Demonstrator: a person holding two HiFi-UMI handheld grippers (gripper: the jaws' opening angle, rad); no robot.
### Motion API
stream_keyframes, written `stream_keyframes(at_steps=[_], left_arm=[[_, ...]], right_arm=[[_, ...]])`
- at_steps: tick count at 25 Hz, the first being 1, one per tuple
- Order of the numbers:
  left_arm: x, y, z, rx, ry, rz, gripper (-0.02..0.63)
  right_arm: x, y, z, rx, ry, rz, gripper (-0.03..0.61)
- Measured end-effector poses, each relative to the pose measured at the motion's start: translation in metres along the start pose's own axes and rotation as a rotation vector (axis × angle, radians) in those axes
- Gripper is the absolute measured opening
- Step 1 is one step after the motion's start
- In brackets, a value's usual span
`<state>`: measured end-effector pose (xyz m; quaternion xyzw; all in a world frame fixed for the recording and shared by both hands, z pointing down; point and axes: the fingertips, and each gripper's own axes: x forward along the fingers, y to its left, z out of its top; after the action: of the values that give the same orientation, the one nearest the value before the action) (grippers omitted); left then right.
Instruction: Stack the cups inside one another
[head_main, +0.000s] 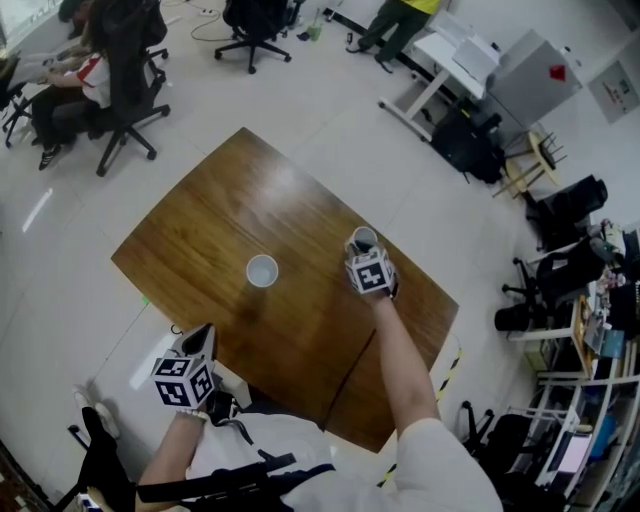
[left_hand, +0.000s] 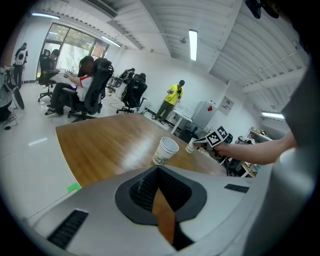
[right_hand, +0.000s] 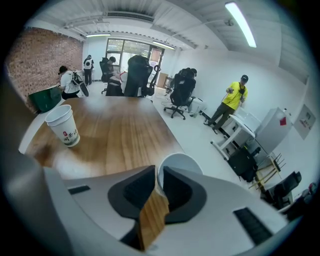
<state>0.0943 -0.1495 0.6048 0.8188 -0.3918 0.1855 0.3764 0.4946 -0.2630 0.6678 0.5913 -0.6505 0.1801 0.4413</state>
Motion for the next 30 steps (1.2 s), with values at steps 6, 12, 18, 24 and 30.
stream_keyframes(at_steps=[6, 12, 18, 24, 30], left_arm=[[0.007, -0.002, 0.010, 0.022, 0.005, 0.007, -0.003], [0.013, 0.005, 0.025, 0.037, 0.003, 0.047, -0.003], [0.011, 0.016, 0.043, 0.029, 0.007, 0.115, -0.002], [0.004, 0.017, 0.045, 0.009, 0.033, 0.104, -0.002], [-0.006, 0.017, 0.047, 0.002, 0.029, 0.095, -0.002]], right_arm=[[-0.003, 0.003, 0.002, -0.003, 0.000, -0.002, 0.040], [-0.028, 0.016, 0.018, -0.008, -0.056, 0.002, 0.038], [-0.061, 0.046, 0.047, -0.007, -0.140, 0.050, 0.038], [-0.108, 0.083, 0.101, 0.033, -0.302, 0.137, 0.038], [-0.143, 0.126, 0.139, 0.009, -0.391, 0.233, 0.037]])
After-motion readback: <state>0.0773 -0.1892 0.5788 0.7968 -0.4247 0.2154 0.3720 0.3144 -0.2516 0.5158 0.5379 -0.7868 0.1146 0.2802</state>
